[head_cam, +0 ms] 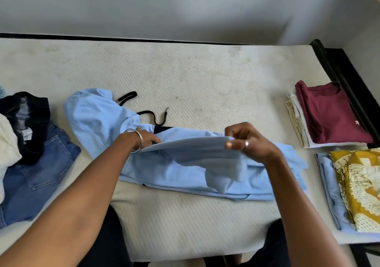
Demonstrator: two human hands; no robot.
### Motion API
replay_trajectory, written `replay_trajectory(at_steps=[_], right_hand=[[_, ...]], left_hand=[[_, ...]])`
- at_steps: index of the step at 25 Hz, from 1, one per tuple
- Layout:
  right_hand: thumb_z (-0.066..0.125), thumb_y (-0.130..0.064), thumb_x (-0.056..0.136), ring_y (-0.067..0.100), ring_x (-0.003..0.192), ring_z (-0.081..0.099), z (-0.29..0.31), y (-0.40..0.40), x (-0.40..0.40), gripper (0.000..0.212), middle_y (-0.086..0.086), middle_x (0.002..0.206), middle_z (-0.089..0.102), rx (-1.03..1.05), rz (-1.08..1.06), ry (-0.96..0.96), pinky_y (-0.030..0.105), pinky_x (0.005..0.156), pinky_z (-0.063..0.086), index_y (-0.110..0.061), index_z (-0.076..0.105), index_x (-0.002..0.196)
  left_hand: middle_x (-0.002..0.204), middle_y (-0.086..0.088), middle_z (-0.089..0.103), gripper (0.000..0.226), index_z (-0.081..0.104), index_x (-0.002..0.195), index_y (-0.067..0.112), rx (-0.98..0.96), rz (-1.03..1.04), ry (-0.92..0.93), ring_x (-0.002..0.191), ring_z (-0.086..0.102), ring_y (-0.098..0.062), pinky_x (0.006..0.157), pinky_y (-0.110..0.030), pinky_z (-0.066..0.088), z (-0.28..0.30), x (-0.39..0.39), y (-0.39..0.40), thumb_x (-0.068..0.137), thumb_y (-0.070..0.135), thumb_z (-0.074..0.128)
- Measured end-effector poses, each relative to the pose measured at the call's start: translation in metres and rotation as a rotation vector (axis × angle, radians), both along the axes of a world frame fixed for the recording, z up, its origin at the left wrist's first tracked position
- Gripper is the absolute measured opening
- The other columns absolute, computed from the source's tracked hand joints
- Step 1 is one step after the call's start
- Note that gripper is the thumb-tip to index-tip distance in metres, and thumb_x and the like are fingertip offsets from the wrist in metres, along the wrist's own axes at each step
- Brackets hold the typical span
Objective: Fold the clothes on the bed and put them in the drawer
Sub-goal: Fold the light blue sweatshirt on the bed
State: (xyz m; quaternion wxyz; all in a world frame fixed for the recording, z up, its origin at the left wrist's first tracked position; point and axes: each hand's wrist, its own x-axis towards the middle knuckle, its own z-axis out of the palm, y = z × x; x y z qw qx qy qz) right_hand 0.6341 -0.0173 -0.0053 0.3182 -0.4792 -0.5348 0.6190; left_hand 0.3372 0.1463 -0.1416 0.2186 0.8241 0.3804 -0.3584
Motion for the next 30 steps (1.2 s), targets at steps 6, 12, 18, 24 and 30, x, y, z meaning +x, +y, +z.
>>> replay_trajectory(at_steps=[6, 12, 18, 24, 30], right_hand=[[0.088, -0.042, 0.064, 0.012, 0.057, 0.053, 0.045, 0.004, 0.052, 0.034, -0.002, 0.062, 0.062, -0.14, 0.034, -0.57, 0.028, 0.058, 0.04, -0.016, 0.066, 0.071], [0.071, -0.041, 0.086, 0.026, 0.106, 0.052, -0.06, 0.019, 0.084, 0.023, 0.0, 0.1, 0.063, -0.187, -0.248, -1.363, 0.047, 0.095, 0.031, -0.024, 0.062, 0.098], [0.073, -0.054, 0.079, 0.031, 0.125, 0.039, -0.124, -0.052, 0.103, 0.063, 0.002, 0.132, 0.053, -0.291, -0.524, -1.213, 0.049, 0.095, 0.031, -0.031, 0.049, 0.133], [0.087, -0.045, 0.059, 0.029, 0.136, 0.024, -0.138, -0.121, 0.115, 0.111, -0.001, 0.153, 0.024, -0.042, -0.34, -1.4, 0.053, 0.095, 0.033, -0.041, 0.022, 0.149], [0.055, 0.0, 0.067, 0.036, 0.085, 0.059, -0.143, -0.118, 0.122, 0.024, 0.008, 0.1, 0.067, 0.391, -0.632, -1.519, 0.04, 0.067, 0.034, -0.011, 0.067, 0.085]], left_hand=[[0.097, 0.004, 0.059, 0.045, 0.056, 0.079, 0.025, -0.008, 0.136, 0.081, 0.097, 0.051, -0.017, 0.104, -0.042, 0.031, 0.003, 0.021, 0.017, 0.075, 0.058, 0.026], [0.071, 0.004, 0.063, 0.061, 0.073, 0.081, 0.018, -0.202, 0.444, -0.299, 0.072, 0.054, -0.014, 0.074, -0.027, 0.039, 0.025, 0.033, 0.027, 0.082, 0.073, 0.046], [0.098, -0.008, 0.068, 0.028, 0.062, 0.09, 0.024, 0.125, 0.001, -0.166, 0.093, 0.061, -0.026, 0.081, -0.037, 0.048, 0.032, 0.044, 0.022, 0.085, 0.051, 0.063], [0.092, -0.017, 0.066, 0.039, 0.052, 0.127, 0.011, 0.881, -0.001, -0.104, 0.091, 0.064, -0.036, 0.111, -0.067, 0.014, 0.01, 0.064, 0.016, 0.091, 0.022, 0.059], [0.102, -0.005, 0.06, 0.067, 0.068, 0.106, 0.027, 0.568, -0.257, -0.377, 0.086, 0.059, -0.026, 0.073, -0.043, 0.047, -0.033, 0.106, -0.112, 0.065, 0.076, 0.048]])
